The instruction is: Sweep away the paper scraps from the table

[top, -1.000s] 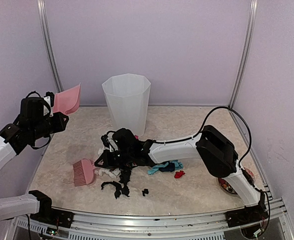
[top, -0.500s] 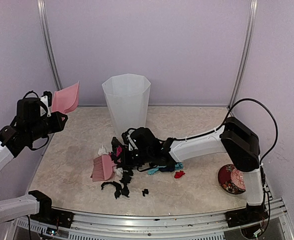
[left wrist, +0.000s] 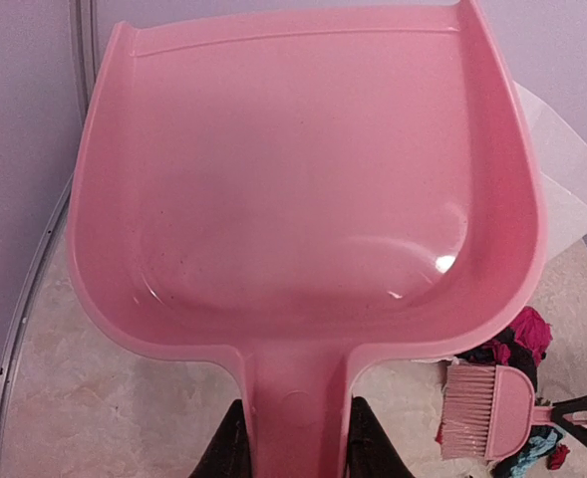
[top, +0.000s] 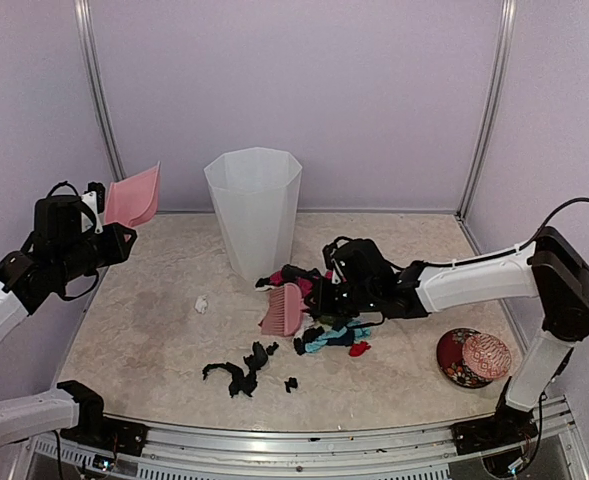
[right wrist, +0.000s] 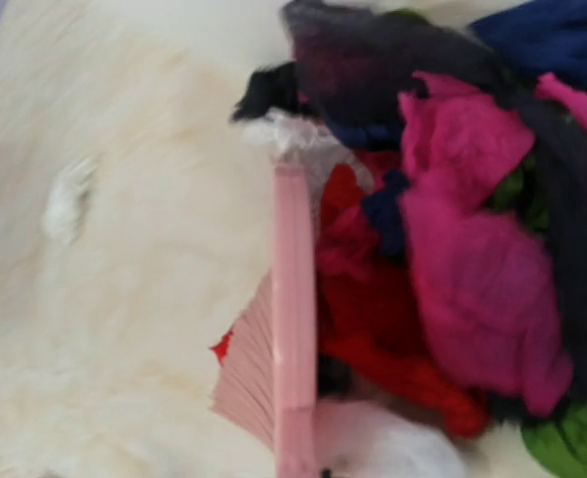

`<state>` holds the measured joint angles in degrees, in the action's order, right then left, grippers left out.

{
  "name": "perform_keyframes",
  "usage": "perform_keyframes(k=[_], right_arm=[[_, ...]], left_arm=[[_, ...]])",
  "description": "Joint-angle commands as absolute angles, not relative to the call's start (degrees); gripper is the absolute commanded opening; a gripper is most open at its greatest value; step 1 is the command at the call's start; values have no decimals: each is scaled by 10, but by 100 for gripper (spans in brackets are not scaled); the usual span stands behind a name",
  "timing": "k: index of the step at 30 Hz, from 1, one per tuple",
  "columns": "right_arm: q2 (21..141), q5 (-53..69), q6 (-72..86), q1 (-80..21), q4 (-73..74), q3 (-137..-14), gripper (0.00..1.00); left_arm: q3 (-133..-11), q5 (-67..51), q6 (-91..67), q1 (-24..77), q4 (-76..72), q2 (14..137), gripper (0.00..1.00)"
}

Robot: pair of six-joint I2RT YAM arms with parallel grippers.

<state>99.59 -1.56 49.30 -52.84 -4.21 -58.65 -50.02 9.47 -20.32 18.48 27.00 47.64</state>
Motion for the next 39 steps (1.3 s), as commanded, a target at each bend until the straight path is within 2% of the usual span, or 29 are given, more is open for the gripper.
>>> perform_keyframes(k=[1,7,12,15,27,33,39], right_arm=[[923,-98,460,-496,54,-545,0],[819,-126,437,-487,113,-538,0],[727,-35,386,-488,46,-535,0],[729,11,370,-501,17,-563,0],[1006,99,396,-583,-156,-727,0],[1161,109,470,-590,-182,-834,0],[1251,70,518,-589,-146,-910,0]], left_arm=[[-495,104,-201,190,253,479,0],[-495,98,-202,191,253,483,0],[-495,91,-203,191,251,483,0],[-495,89,-203,192,251,480,0],[-494,91,-203,194,250,465,0],[-493,95,-203,196,250,460,0],[-494,108,-203,212,253,460,0]])
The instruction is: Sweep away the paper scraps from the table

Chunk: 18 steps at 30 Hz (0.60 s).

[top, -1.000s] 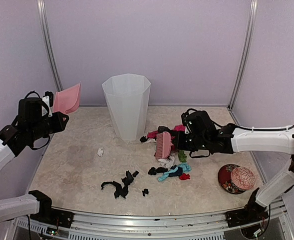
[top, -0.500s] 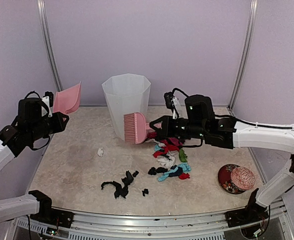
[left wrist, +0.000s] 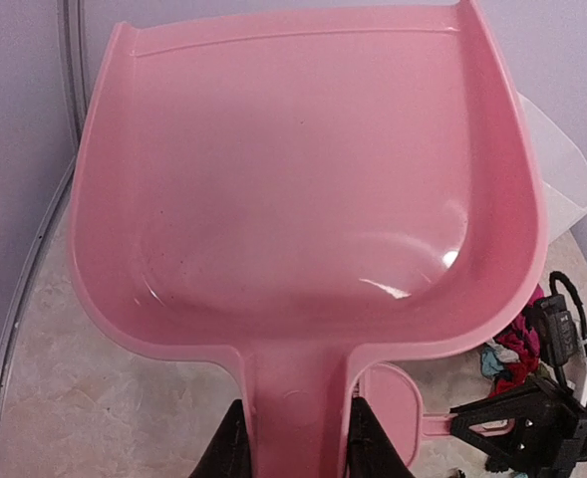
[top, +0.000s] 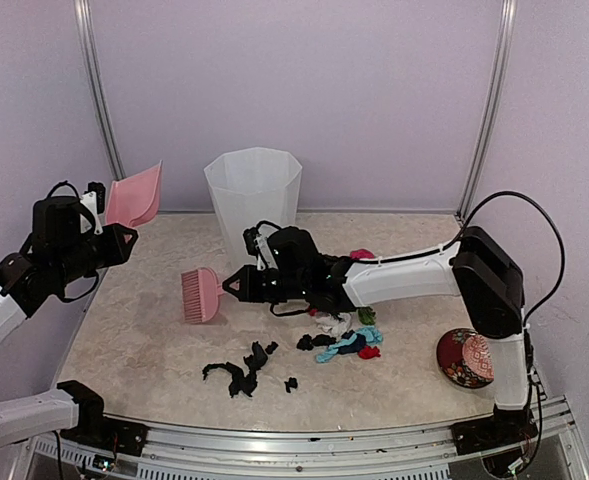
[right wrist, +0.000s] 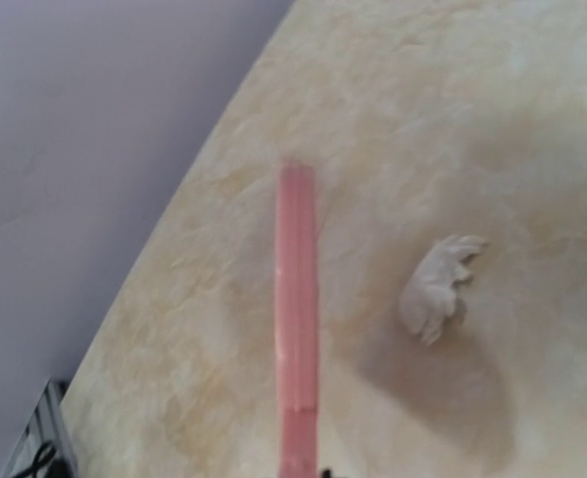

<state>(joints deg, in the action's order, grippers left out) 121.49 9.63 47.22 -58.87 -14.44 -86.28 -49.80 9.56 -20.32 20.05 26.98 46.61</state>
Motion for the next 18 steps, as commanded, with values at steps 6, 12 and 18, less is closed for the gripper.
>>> perform_keyframes(k=[6,12,18], right_arm=[[1293,36,536,-572,-101,-928,0],[1239,20,542,-538,-106,-819,0],[1140,20,543,-494,-120,-680,0]], left_arm=[[-494,107,-203,215,254,464,0],[-494,116,-203,218,255,465,0],[-495,119,-203,215,257,473,0]])
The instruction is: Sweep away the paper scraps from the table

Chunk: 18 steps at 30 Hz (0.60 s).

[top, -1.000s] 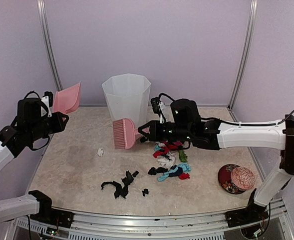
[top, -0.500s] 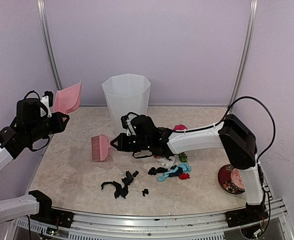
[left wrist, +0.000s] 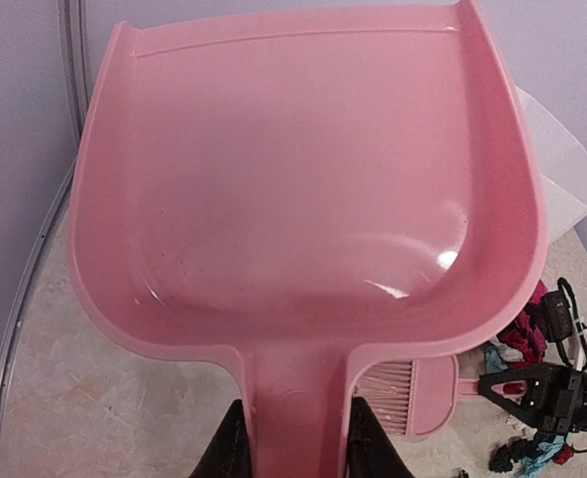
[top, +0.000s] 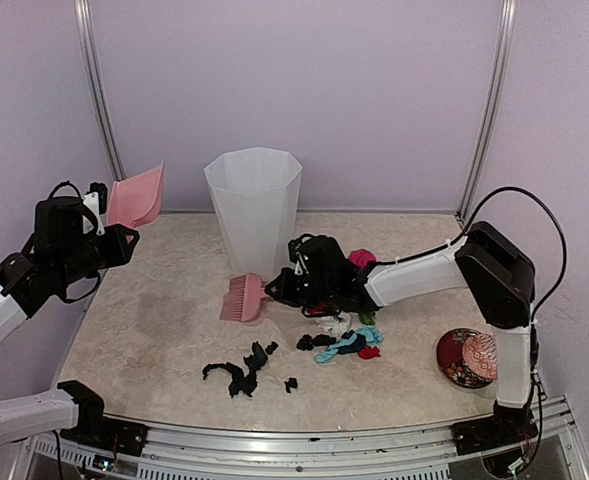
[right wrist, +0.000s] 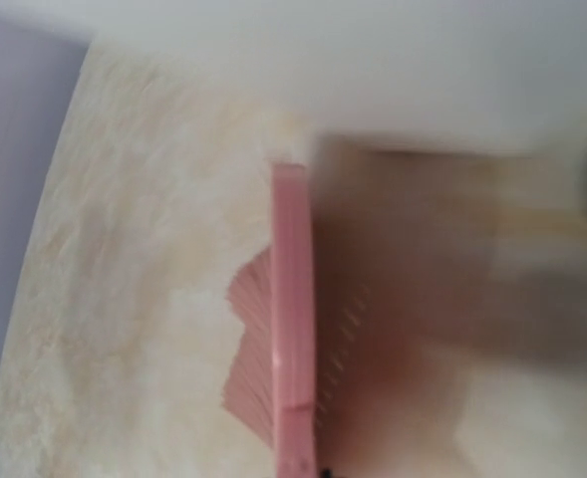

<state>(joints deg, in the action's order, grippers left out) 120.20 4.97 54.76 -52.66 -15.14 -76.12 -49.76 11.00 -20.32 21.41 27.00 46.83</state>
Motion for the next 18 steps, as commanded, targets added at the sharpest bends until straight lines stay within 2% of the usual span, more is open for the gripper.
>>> perform_keyframes(k=[1,6,12,16,18], right_arm=[[1122,17,545,-487,-123,-656,0],[1027,-5,533,-453,-107,-571,0],[924,-34,494,-440,-50,-541,0],[843,1,462,-442,-47,-529,0],[809,59,438,-449,-56,-528,0]], left_arm=[[-495,119,-203,215,257,474,0],[-495,119,-204,207,257,478,0],[-495,117,-203,202,257,483,0],[-495,114,-203,200,256,483,0],[-495,113,-203,200,256,483,0]])
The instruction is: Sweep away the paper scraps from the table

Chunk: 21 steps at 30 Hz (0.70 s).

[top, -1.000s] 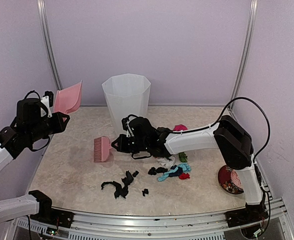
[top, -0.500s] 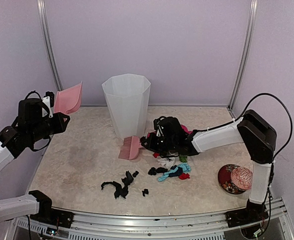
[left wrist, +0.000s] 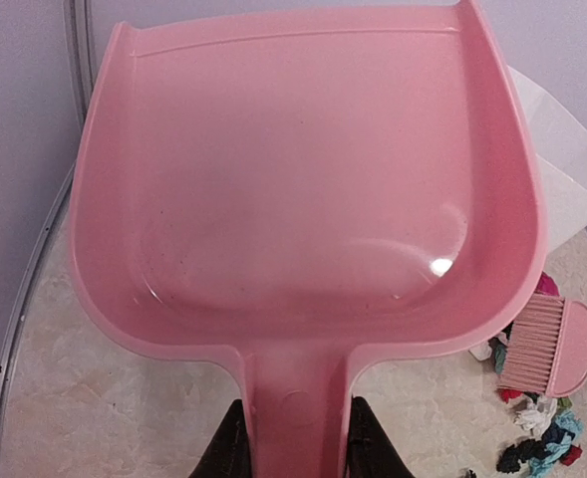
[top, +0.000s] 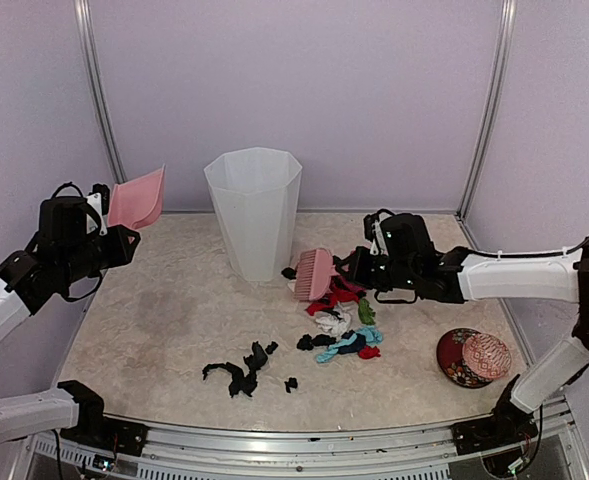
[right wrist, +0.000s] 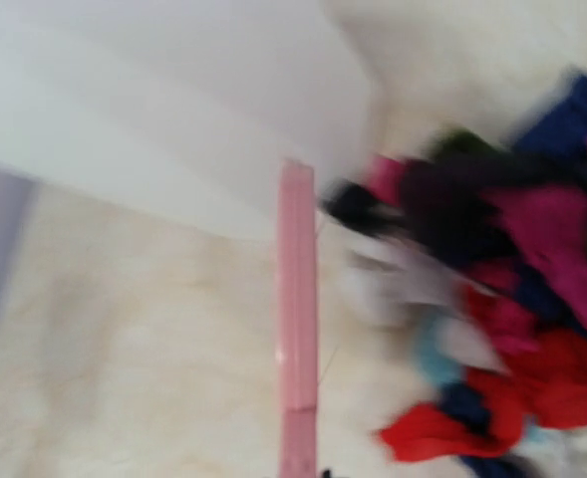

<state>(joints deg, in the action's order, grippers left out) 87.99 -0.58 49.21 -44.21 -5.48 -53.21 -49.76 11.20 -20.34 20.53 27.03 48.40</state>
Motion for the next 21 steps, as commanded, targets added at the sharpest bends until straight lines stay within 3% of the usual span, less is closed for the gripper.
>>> perform_keyframes(k=[1,6,13,21], right_arm=[[797,90,427,-455,-68,-529,0],[810,192,398,-522,-101,-563,0],[970,318,380,-602,-97,-662,0],[1085,337,348,-632,-4,-738,0]], left_arm=[[-495,111,-203,199,255,482,0],[-495,101,-202,194,253,483,0],[-494,96,-200,192,252,478,0],[-493,95,-200,198,250,478,0]])
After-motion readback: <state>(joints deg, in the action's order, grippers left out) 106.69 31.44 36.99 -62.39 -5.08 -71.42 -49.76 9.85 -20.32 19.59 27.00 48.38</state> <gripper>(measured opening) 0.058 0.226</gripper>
